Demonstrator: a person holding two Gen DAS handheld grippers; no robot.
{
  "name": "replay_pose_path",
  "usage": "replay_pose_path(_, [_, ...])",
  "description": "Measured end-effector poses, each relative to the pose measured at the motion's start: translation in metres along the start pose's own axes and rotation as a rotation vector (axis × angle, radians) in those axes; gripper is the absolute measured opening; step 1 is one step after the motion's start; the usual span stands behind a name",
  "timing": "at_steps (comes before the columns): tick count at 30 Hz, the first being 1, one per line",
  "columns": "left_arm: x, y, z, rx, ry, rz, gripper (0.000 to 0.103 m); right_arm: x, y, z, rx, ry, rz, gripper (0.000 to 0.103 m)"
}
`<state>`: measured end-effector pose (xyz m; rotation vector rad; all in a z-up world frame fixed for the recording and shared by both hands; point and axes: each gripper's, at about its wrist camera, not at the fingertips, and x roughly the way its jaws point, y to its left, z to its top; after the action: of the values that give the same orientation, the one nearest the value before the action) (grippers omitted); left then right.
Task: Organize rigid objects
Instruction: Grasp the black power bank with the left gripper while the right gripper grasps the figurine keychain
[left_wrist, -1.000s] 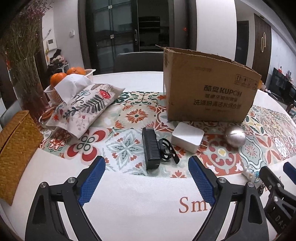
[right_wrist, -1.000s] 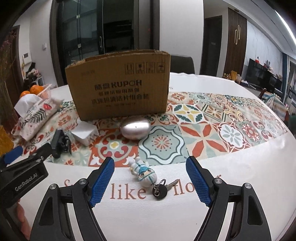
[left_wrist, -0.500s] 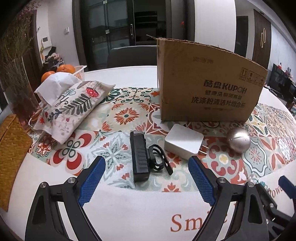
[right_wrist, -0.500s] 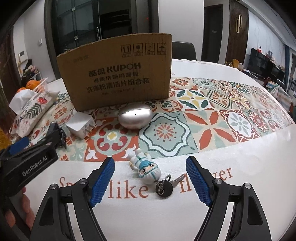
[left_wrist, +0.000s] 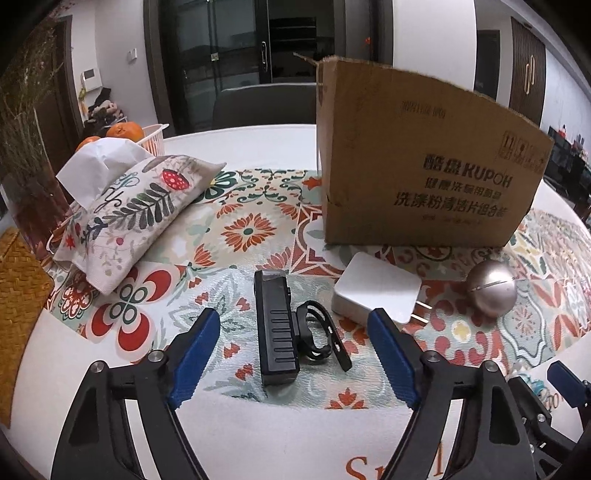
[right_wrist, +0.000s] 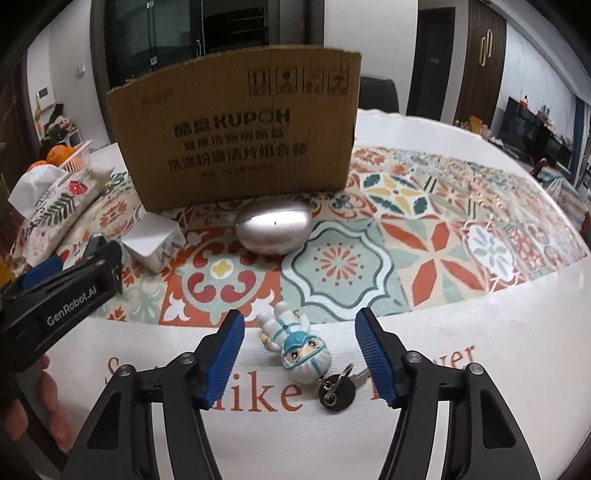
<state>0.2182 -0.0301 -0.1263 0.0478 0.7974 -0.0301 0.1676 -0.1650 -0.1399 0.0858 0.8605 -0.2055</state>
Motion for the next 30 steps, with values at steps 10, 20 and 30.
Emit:
replay_pose_path(10, [0.021, 0.007, -0.004, -0.019, 0.091, -0.027, 0.062, 0.013, 0.005, -0.004, 0.0, 0.059, 0.021, 0.046])
replay_pose_path(20, [0.017, 0.015, -0.007, 0.001, 0.094, -0.083, 0.04, 0.014, 0.018, 0.0, -0.029, 0.053, 0.069, 0.038])
replay_pose_path(30, [-0.002, 0.019, -0.018, 0.029, 0.078, -0.144, 0.039, 0.002, 0.022, -0.003, -0.059, 0.001, 0.105, 0.038])
